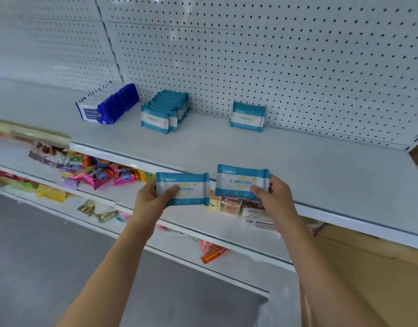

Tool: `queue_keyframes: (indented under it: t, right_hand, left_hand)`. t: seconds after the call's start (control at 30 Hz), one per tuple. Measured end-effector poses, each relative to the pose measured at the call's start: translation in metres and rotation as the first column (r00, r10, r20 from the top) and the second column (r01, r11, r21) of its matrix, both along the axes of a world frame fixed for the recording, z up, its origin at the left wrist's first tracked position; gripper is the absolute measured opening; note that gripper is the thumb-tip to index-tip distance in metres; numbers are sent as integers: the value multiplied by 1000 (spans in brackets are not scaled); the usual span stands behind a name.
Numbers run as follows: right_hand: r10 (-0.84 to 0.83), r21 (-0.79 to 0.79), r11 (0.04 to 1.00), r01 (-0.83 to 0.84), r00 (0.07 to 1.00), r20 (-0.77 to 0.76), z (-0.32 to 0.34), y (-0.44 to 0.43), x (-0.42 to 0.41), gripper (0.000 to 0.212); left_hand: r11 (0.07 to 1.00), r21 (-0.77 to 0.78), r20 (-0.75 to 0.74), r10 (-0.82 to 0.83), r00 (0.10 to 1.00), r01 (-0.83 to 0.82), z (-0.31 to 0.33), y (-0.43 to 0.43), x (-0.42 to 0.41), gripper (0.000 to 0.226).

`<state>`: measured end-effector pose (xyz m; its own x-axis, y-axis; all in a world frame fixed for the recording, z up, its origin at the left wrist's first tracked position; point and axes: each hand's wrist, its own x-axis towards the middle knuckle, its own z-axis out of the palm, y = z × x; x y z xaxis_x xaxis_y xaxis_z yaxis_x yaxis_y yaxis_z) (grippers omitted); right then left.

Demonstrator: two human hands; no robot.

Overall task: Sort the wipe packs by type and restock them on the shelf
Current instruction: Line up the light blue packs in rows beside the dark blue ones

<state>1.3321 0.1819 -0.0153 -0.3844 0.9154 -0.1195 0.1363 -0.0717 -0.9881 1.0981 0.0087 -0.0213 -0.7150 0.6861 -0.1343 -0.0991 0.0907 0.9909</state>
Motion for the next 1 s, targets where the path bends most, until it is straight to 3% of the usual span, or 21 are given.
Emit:
queue_keyframes:
  t: [0.43, 0.6, 0.8, 1.0]
  right_hand:
    - [-314, -29, 949, 313, 948, -46, -3, 86, -92, 29]
    - [-380, 16, 925, 380, 923, 52, 0, 120, -125, 31]
    - [-468, 195, 882, 430, 848, 247, -4, 165, -153, 21]
    - [-511, 244, 855, 458, 822, 251, -15, 223, -165, 13]
  left_hand:
    - [954, 3, 2, -301, 954, 301, -4, 164, -121, 23]
    - [923, -2, -39, -385, 922, 385, -4, 205, -155, 22]
    - [896, -27, -62, -444, 894, 443, -7, 241, -164, 19]
    - [902, -50, -38, -432, 901, 430, -9, 268, -154, 19]
